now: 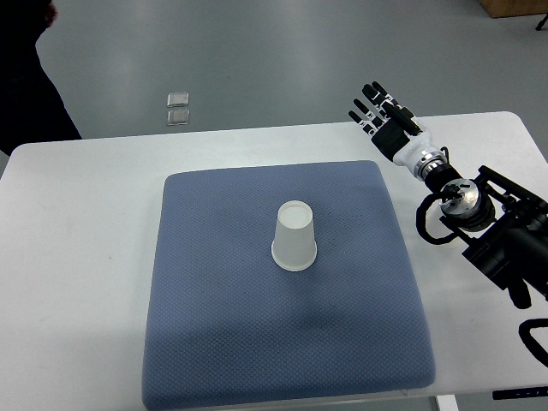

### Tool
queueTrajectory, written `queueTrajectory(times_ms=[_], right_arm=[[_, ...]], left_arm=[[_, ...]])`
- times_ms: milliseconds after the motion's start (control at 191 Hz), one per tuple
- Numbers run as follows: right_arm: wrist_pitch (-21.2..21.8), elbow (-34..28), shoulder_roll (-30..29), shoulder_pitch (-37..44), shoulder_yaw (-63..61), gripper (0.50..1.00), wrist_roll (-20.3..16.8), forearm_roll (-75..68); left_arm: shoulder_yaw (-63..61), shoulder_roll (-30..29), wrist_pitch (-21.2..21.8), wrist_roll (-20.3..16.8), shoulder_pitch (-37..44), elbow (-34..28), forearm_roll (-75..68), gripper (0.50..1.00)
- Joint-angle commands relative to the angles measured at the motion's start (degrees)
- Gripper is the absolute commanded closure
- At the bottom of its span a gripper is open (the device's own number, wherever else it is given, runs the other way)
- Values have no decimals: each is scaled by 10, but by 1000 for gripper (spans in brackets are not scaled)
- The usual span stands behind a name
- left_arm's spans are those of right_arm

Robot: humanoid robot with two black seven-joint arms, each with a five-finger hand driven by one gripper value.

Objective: Stack paper cups
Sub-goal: 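Raise the right hand and move it above the loose white paper cup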

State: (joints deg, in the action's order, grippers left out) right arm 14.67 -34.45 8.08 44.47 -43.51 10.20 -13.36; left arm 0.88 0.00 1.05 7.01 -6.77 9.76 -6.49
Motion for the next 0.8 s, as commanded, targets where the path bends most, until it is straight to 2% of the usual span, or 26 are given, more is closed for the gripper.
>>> queueTrajectory(times_ms=[0,283,529,649,728,796], right_arm=[[0,0,0,0,0,574,0,0],[2,-1,2,3,2,574,-4,4],[11,-27,13,10,5,574,-7,107],[13,-49,57,40,37,574,-22,142],[28,-64,100,81,131,574,-47,151],[49,-76,142,122,221,574,-54,152]], left_arm=[[-1,0,-1,2,0,0,0,500],[0,0,0,2,0,2,0,500],[-1,0,0,2,0,6,-1,500],[-2,0,0,2,0,11,-1,500],[-2,0,0,2,0,17,-1,500],[-2,0,0,1,0,23,-1,500]])
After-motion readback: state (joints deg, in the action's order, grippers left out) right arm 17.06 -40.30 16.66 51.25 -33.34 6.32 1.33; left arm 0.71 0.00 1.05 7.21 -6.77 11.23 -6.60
